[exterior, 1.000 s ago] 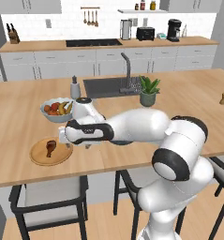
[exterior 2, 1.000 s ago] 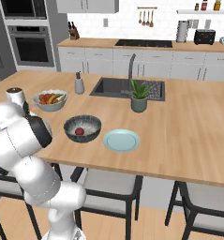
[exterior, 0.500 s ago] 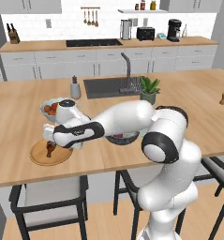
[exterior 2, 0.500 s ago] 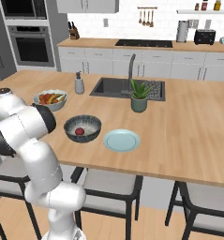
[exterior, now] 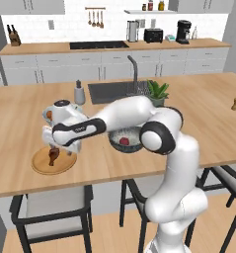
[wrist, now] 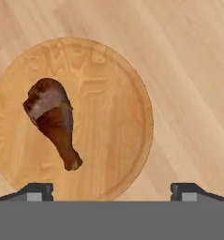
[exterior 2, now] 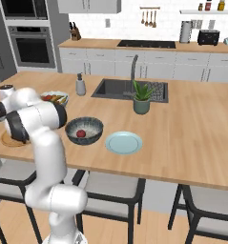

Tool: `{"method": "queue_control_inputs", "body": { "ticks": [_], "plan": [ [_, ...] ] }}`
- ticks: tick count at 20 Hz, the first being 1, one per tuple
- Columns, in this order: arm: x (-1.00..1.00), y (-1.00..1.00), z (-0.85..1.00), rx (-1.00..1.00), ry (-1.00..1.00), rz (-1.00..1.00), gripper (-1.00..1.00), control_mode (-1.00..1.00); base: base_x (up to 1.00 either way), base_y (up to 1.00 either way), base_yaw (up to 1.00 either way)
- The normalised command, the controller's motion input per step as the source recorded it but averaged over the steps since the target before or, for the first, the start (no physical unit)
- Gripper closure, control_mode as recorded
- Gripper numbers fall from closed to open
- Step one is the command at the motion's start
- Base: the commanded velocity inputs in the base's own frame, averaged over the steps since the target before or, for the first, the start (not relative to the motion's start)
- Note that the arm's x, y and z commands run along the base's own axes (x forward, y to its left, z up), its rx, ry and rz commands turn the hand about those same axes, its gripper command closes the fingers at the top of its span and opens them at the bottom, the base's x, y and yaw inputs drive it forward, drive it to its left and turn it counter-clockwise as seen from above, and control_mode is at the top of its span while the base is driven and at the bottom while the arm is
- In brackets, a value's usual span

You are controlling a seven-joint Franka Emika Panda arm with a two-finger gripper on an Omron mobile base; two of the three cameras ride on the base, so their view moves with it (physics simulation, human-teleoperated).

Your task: Pick the chicken drumstick and tomato from their plates and place them in the bowl. Then put the bowl in the fridge.

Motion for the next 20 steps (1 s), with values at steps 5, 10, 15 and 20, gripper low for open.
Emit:
{"method": "queue_control_inputs", "body": {
  "ticks": [5, 10, 15, 20],
  "plan": [
    [0.49, 0.3, -0.25, -0.07, 0.23, 0.0, -1.0, -1.0, 0.0, 0.0, 0.0],
    [0.32, 0.24, -0.41, -0.1, 0.17, 0.0, -1.0, -1.0, 0.0, 0.0, 0.0],
    [0.28, 0.2, -0.09, -0.11, 0.03, 0.0, -1.0, -1.0, 0.0, 0.0, 0.0],
    [0.07, 0.16, -0.19, -0.13, 0.0, 0.0, -1.0, -1.0, 0.0, 0.0, 0.0]
  ]
}}
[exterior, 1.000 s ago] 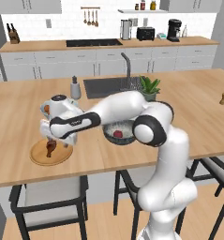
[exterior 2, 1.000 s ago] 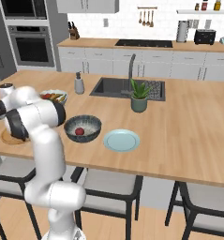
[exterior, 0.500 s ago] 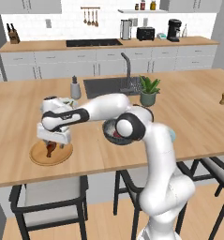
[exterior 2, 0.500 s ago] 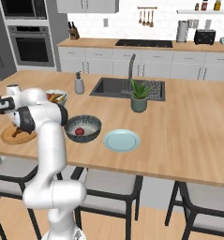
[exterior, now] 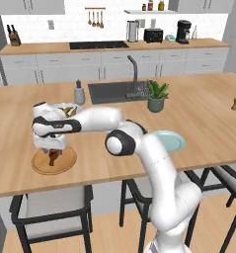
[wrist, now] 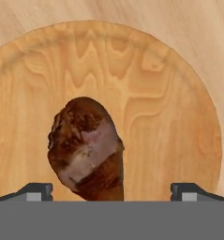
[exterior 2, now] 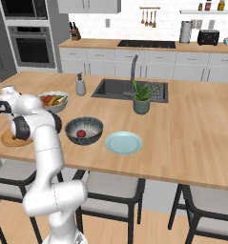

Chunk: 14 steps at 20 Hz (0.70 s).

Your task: Pick the chicken drumstick and tomato from their plates and place them in the bowl. Then put the bowl in the fridge.

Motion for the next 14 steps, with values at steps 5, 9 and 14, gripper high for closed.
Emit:
{"method": "queue_control_inputs", "body": {
  "ticks": [5, 9, 14],
  "plan": [
    [0.0, 0.04, -0.38, -0.1, -0.08, 0.01, -1.0, -1.0, 0.0, 0.0, 0.0],
    [0.0, -0.11, -0.36, -0.01, -0.12, 0.03, -1.0, -1.0, 0.0, 0.0, 0.0],
    [0.0, -0.1, -0.45, 0.0, -0.1, 0.07, -1.0, -1.0, 0.0, 0.0, 0.0]
  ]
}}
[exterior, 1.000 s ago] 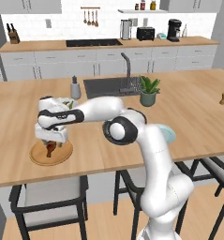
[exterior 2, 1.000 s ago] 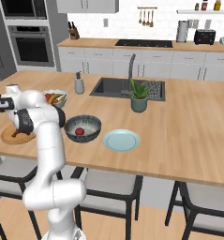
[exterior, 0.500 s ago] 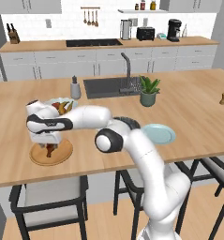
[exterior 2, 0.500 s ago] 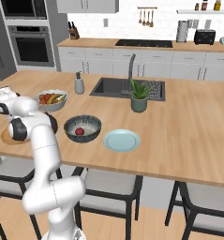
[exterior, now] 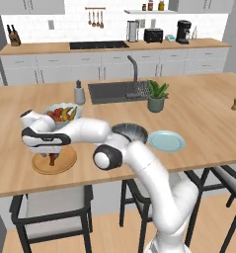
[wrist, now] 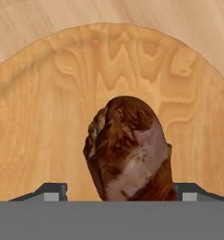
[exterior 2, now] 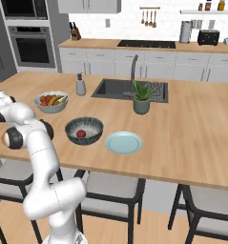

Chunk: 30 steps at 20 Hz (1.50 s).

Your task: Pick the chicken drumstick and tomato from their plates and place them in the bowl. Then put the bowl in the fridge.

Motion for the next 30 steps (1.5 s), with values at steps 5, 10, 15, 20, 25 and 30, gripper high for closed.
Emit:
{"method": "queue_control_inputs", "body": {
  "ticks": [5, 10, 15, 20, 25, 30],
  "plan": [
    [0.0, -0.36, -0.58, 0.0, -0.09, 0.1, 1.0, -1.0, 0.0, 0.0, 0.0],
    [-0.08, -0.73, -0.69, 0.09, -0.09, 0.14, 1.0, -1.0, 0.0, 0.0, 0.0],
    [-0.22, -0.85, -0.88, 0.22, -0.1, 0.19, 1.0, -1.0, 0.0, 0.0, 0.0],
    [-0.39, -0.6, 0.03, 0.28, -0.1, 0.11, 1.0, -1.0, 0.0, 0.0, 0.0],
    [-0.71, -0.81, 0.66, 0.23, -0.1, 0.03, 1.0, -1.0, 0.0, 0.0, 0.0],
    [-0.48, -0.98, 0.78, 0.14, -0.01, 0.0, 1.0, -1.0, 0.0, 0.0, 0.0]
  ]
}}
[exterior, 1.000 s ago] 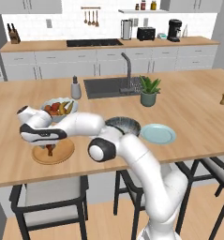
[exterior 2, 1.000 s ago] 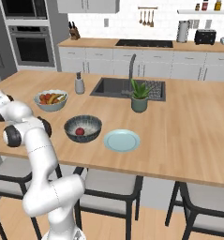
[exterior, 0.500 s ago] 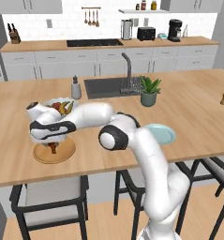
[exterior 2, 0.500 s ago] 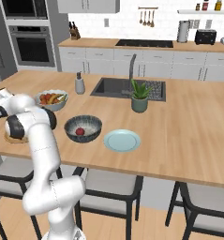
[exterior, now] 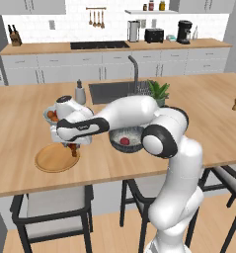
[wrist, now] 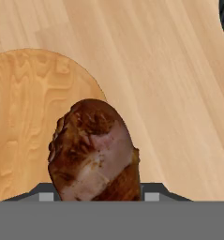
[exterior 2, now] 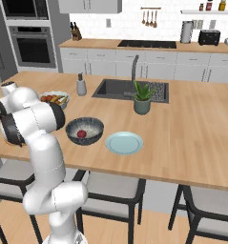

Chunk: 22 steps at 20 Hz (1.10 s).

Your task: Pick the chicken drumstick and tomato from their plates and place them in the bowl. Then put the bowl in the fridge.

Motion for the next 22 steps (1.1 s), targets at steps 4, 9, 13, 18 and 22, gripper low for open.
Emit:
{"method": "queue_control_inputs", "body": {
  "ticks": [4, 9, 13, 18, 22],
  "plan": [
    [-0.29, -1.0, 0.74, 0.12, 0.0, 0.0, 1.0, -1.0, 0.0, 0.0, 0.0],
    [0.0, -1.0, 0.71, 0.08, 0.07, 0.0, 1.0, -1.0, 0.0, 0.0, 0.0],
    [0.15, -1.0, 0.18, 0.0, 0.11, -0.01, 1.0, -1.0, 0.0, 0.0, 0.0],
    [0.5, -1.0, -0.1, 0.0, 0.14, 0.0, 1.0, -1.0, 0.0, 0.0, 0.0],
    [0.96, -0.94, -0.08, 0.0, 0.17, 0.0, 1.0, -1.0, 0.0, 0.0, 0.0]
  ]
}}
